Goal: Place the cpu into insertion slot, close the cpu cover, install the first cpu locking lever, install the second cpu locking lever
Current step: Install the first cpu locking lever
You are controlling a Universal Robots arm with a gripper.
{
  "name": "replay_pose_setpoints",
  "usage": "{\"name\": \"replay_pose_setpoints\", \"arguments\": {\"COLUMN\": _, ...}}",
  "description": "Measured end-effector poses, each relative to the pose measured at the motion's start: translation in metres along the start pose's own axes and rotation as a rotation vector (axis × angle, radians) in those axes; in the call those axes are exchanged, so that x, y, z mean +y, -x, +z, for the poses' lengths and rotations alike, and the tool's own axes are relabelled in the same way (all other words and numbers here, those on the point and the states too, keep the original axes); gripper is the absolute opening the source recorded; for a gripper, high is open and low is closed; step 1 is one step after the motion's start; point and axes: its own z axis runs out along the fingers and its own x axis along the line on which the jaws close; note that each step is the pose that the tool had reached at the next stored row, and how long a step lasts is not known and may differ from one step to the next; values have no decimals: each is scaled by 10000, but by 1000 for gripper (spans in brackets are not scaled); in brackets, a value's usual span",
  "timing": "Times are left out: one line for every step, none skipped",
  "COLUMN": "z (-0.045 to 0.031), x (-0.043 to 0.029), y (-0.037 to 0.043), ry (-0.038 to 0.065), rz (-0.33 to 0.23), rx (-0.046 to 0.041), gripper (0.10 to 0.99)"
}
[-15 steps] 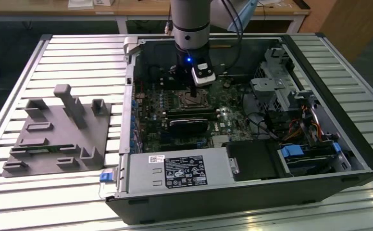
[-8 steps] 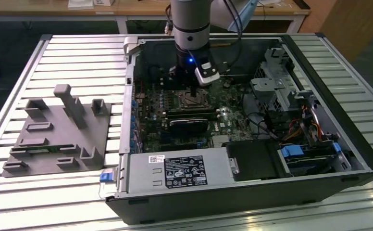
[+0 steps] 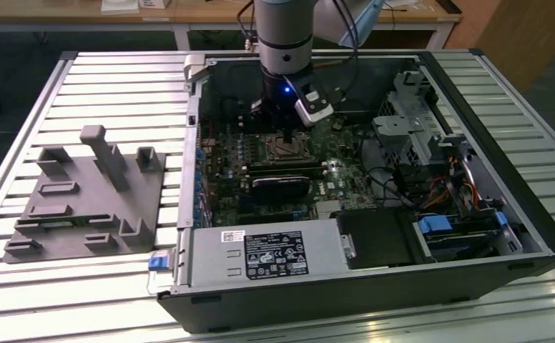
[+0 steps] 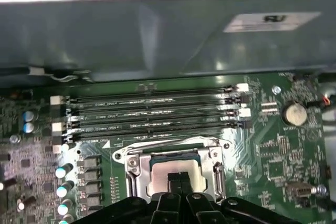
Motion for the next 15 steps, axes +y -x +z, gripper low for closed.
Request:
{"name": "replay_pose_setpoints", "arguments": {"z": -1, "x": 0, "y": 0, "ry": 9, "rz": -99, "rx": 7, "gripper": 106}}
{"name": "replay_pose_setpoints", "arguments": {"z": -4, "x": 0, "y": 0, "ry": 17, "rz": -184, "rx": 12, "gripper": 106}}
{"name": "replay_pose_setpoints", "arguments": {"z": -8, "x": 0, "y": 0, "ry": 23, "rz": -257, "rx": 17, "gripper": 106}}
{"name": "replay_pose_setpoints", "arguments": {"z": -14, "x": 1, "y": 1, "ry": 29, "rz": -304, "rx": 20, "gripper": 106}}
{"name": "replay_pose_setpoints", "arguments": {"z": -25, "x": 1, "y": 2, "ry": 32, "rz": -338, "rx": 22, "gripper": 106}}
{"name": "replay_pose_setpoints", "arguments": {"z": -40, "x": 2, "y": 4, "ry": 33, "rz": -362, "rx": 25, "gripper": 106}}
{"name": "replay_pose_setpoints", "arguments": {"z": -58, "x": 4, "y": 5, "ry": 36, "rz": -378, "rx": 25, "gripper": 106}}
{"name": "replay_pose_setpoints", "arguments": {"z": -78, "x": 5, "y": 7, "ry": 38, "rz": -390, "rx": 25, "gripper": 106}}
{"name": "replay_pose_setpoints", "arguments": {"z": -99, "x": 6, "y": 9, "ry": 37, "rz": -398, "rx": 26, "gripper": 106}}
{"name": "replay_pose_setpoints", "arguments": {"z": -120, "x": 8, "y": 11, "ry": 38, "rz": -404, "rx": 27, "gripper": 106}}
{"name": "replay_pose_setpoints", "arguments": {"z": -140, "x": 9, "y": 13, "ry": 38, "rz": -409, "rx": 27, "gripper": 106}}
{"name": "replay_pose_setpoints", "arguments": {"z": -157, "x": 10, "y": 15, "ry": 38, "rz": -412, "rx": 27, "gripper": 106}}
{"name": "replay_pose_setpoints", "arguments": {"z": -170, "x": 11, "y": 16, "ry": 38, "rz": -413, "rx": 28, "gripper": 106}}
{"name": "replay_pose_setpoints", "arguments": {"z": -182, "x": 11, "y": 17, "ry": 39, "rz": -415, "rx": 28, "gripper": 106}}
{"name": "replay_pose_setpoints", "arguments": {"z": -192, "x": 11, "y": 18, "ry": 38, "rz": -415, "rx": 28, "gripper": 106}}
